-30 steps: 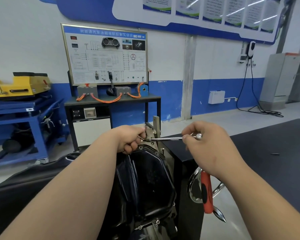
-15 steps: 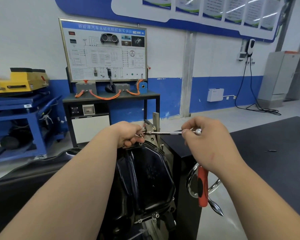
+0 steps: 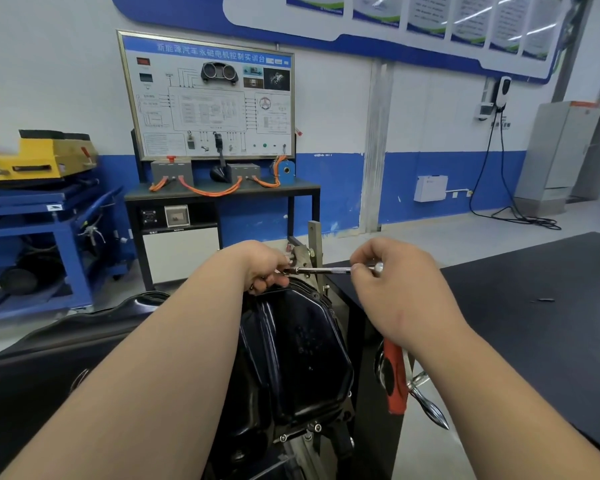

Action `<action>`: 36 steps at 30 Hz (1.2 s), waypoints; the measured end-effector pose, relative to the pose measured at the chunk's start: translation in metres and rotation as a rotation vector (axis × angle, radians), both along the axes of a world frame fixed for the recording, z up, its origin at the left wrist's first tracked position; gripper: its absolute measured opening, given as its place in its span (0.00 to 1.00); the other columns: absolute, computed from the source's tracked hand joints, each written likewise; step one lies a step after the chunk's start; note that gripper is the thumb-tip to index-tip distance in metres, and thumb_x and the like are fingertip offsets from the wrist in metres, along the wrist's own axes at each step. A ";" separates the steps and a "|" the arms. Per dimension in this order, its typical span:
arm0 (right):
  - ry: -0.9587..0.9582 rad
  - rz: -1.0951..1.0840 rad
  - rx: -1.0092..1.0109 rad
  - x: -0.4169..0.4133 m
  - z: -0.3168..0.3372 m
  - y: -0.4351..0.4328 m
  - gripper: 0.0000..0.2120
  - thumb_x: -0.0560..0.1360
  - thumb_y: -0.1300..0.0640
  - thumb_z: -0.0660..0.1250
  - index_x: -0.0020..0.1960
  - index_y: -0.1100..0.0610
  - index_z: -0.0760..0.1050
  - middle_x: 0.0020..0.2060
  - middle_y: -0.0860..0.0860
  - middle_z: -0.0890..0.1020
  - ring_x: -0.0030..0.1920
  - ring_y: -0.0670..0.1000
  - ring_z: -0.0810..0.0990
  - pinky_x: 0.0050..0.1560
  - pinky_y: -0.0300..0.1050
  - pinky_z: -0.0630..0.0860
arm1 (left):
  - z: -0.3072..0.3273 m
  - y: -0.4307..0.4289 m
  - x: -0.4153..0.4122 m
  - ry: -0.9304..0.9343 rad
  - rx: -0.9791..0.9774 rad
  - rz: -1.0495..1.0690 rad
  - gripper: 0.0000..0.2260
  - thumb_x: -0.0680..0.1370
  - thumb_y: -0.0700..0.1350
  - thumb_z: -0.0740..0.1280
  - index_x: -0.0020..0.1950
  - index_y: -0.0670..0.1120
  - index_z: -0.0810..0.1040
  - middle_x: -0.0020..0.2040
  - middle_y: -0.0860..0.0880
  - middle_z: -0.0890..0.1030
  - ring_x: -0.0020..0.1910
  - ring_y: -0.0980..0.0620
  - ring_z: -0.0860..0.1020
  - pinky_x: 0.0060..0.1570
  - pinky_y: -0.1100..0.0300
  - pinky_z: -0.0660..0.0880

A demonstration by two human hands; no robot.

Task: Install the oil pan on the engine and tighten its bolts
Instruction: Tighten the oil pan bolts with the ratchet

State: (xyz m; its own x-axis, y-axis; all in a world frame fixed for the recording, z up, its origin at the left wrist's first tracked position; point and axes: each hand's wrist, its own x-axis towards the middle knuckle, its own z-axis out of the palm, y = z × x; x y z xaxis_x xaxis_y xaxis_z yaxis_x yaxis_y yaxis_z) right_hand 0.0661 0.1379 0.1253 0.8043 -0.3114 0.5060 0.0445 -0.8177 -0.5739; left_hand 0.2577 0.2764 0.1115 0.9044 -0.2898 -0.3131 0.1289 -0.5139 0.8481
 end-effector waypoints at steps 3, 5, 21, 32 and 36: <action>0.029 -0.003 -0.082 0.004 0.004 0.007 0.04 0.74 0.53 0.60 0.42 0.46 0.73 0.34 0.42 0.76 0.33 0.46 0.75 0.37 0.45 0.76 | 0.002 -0.002 -0.001 0.014 0.060 -0.016 0.08 0.82 0.45 0.58 0.47 0.43 0.72 0.34 0.49 0.80 0.14 0.59 0.61 0.15 0.70 0.57; 0.047 -0.002 -0.139 0.006 0.009 0.011 0.04 0.74 0.53 0.60 0.43 0.46 0.72 0.35 0.43 0.75 0.33 0.46 0.75 0.35 0.43 0.74 | 0.001 -0.003 0.000 -0.007 0.139 -0.030 0.08 0.82 0.45 0.58 0.45 0.44 0.71 0.34 0.49 0.78 0.13 0.59 0.59 0.17 0.70 0.58; 0.076 0.001 -0.428 0.015 0.023 0.026 0.05 0.75 0.56 0.59 0.48 0.50 0.73 0.38 0.48 0.78 0.39 0.52 0.77 0.34 0.43 0.72 | -0.003 -0.014 -0.007 -0.128 0.328 -0.062 0.13 0.80 0.42 0.58 0.37 0.42 0.73 0.29 0.50 0.74 0.12 0.57 0.59 0.17 0.73 0.57; 0.152 0.063 -0.456 0.016 0.032 0.022 0.06 0.76 0.56 0.59 0.50 0.50 0.73 0.45 0.49 0.78 0.43 0.52 0.75 0.37 0.44 0.70 | 0.002 -0.012 -0.014 -0.128 0.340 -0.084 0.13 0.81 0.44 0.59 0.37 0.43 0.73 0.23 0.52 0.73 0.14 0.56 0.61 0.17 0.70 0.58; 0.170 0.102 -0.547 0.019 0.036 0.030 0.05 0.75 0.58 0.61 0.50 0.52 0.72 0.44 0.50 0.76 0.43 0.52 0.75 0.38 0.46 0.71 | 0.004 -0.009 -0.018 -0.194 0.387 -0.090 0.09 0.79 0.43 0.61 0.43 0.42 0.78 0.38 0.46 0.75 0.26 0.52 0.65 0.25 0.63 0.62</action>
State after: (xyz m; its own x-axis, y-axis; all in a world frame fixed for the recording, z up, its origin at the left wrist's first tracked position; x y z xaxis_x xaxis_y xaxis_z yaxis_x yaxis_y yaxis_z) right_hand 0.0854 0.1675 0.1610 0.9008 0.0424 0.4322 0.0828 -0.9937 -0.0750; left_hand 0.2402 0.2676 0.1155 0.9336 -0.2650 -0.2412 -0.0736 -0.8006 0.5947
